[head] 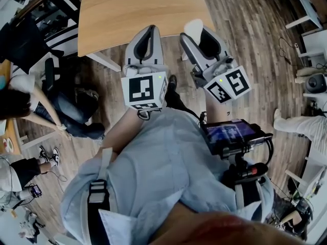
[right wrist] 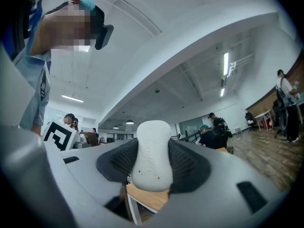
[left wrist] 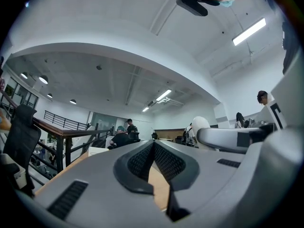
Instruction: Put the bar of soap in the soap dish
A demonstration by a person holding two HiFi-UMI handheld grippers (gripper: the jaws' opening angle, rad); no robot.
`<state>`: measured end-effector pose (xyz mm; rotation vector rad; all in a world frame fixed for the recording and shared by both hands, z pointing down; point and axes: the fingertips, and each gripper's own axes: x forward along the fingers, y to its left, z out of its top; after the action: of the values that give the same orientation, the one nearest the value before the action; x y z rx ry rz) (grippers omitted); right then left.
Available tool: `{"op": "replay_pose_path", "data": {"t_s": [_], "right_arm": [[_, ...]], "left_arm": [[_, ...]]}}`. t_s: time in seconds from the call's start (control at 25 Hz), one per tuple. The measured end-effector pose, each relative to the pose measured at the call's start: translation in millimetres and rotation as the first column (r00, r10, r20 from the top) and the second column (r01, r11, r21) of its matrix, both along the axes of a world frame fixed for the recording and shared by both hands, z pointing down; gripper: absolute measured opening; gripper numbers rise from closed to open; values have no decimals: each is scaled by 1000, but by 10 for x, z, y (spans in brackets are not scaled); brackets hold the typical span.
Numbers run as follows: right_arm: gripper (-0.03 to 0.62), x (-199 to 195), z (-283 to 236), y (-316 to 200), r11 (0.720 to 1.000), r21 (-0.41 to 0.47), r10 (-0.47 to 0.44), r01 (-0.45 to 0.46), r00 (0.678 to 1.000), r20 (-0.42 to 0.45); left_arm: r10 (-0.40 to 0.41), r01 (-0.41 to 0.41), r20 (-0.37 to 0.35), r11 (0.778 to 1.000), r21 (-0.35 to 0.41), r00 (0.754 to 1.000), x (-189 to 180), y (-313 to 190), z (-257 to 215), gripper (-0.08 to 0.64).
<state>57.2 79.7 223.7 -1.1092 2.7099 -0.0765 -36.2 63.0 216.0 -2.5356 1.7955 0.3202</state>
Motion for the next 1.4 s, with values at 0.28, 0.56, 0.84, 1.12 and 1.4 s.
{"op": "replay_pose_path", "data": {"t_s": [0.28, 0.56, 0.84, 1.12, 1.4], "right_arm": [[204, 82, -21, -456, 1000, 1, -11, 11, 1000, 11], [204, 284, 45, -993, 1000, -18, -7, 7, 1000, 23], [204, 499, 125, -1710, 999, -45, -13, 15, 999, 43], [204, 570, 195, -2287, 997, -61, -39, 43, 997, 68], [204, 446, 269, -2460, 995, -70, -65, 70, 995, 73]], "left_arm": [[-10, 10, 18, 1000, 2, 1000, 96, -438, -55, 6], [-13, 14, 45, 1000, -23, 999, 297, -997, 6, 6], [-10, 14, 96, 999, -42, 995, 565, -1735, 31, 6], [-24, 32, 136, 998, -56, 990, 660, -2274, 48, 6], [-77, 85, 143, 995, -53, 987, 459, -2343, 91, 6]]}}
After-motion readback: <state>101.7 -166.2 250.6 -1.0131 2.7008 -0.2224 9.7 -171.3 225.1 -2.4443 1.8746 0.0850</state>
